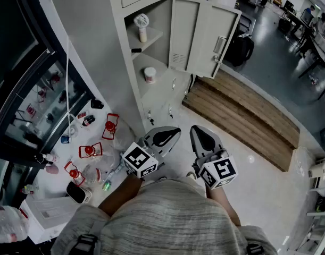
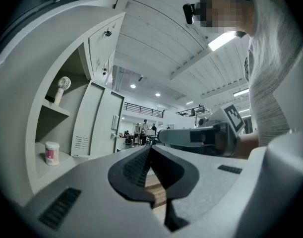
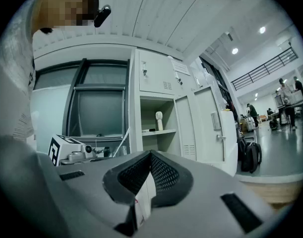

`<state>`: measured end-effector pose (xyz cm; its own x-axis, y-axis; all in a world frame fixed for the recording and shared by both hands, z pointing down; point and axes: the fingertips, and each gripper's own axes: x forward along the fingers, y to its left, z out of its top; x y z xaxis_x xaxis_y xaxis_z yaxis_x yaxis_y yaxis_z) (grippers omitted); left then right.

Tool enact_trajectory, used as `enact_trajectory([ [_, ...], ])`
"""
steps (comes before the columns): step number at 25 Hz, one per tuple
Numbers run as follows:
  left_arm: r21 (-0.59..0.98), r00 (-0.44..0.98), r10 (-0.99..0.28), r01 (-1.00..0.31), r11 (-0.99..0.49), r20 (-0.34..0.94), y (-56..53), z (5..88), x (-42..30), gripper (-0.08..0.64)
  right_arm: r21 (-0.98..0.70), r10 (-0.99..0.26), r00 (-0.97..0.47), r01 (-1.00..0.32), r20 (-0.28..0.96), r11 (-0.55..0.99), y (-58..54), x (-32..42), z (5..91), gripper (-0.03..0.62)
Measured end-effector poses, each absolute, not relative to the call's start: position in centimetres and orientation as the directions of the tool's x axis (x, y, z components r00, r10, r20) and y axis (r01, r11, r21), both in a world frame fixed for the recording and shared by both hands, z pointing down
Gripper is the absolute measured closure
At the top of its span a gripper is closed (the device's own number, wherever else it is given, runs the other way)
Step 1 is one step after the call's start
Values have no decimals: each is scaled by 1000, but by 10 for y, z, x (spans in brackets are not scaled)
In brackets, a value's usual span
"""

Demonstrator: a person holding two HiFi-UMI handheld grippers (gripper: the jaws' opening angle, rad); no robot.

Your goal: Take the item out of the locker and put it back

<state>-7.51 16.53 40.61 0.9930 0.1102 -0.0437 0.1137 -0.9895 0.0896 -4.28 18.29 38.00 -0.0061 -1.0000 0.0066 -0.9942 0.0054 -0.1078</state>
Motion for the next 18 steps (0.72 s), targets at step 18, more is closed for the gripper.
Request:
enact_trajectory([
  [18, 133, 998, 59, 62, -989, -28, 141, 424, -80, 552, -167, -998, -54, -984, -9, 55, 159, -46, 392, 565],
])
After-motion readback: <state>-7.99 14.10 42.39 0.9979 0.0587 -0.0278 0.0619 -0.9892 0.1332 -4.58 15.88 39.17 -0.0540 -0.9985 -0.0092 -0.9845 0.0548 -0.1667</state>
